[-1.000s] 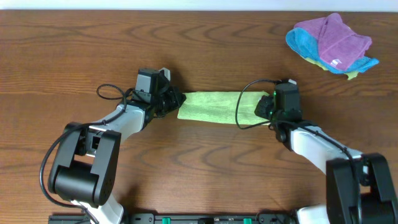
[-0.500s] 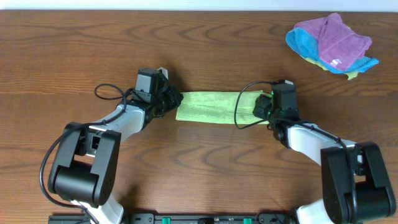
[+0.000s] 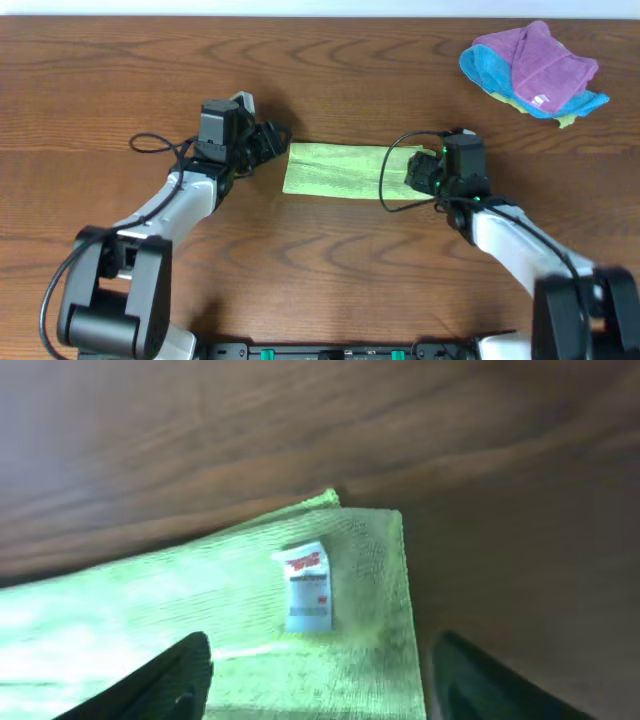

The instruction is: Fold the cloth

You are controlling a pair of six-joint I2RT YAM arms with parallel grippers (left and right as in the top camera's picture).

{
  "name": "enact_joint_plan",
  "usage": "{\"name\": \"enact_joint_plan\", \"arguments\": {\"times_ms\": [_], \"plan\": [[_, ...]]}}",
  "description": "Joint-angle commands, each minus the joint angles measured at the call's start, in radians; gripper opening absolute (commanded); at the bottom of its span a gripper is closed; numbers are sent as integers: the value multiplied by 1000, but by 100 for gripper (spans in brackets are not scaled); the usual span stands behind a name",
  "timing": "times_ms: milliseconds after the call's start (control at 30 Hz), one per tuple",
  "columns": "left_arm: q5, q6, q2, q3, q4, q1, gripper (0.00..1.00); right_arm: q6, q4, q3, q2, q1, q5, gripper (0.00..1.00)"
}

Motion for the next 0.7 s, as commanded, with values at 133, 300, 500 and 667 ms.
{"name": "enact_joint_plan", "arguments": {"times_ms": [133,300,500,667], "plan": [[79,-63,-23,10,2,2,35,198,-240,16,-251,-9,-7,99],[82,-118,-21,10,11,-16,6,287,-356,16,-335,-9,-92,99],[43,-120,24,10,21,-81,6,335,-396,-17,-323,-10,-113,99],[42,-121,101,10,49,-113,6,352,-354,-52,-299,-11,-126,99]]}}
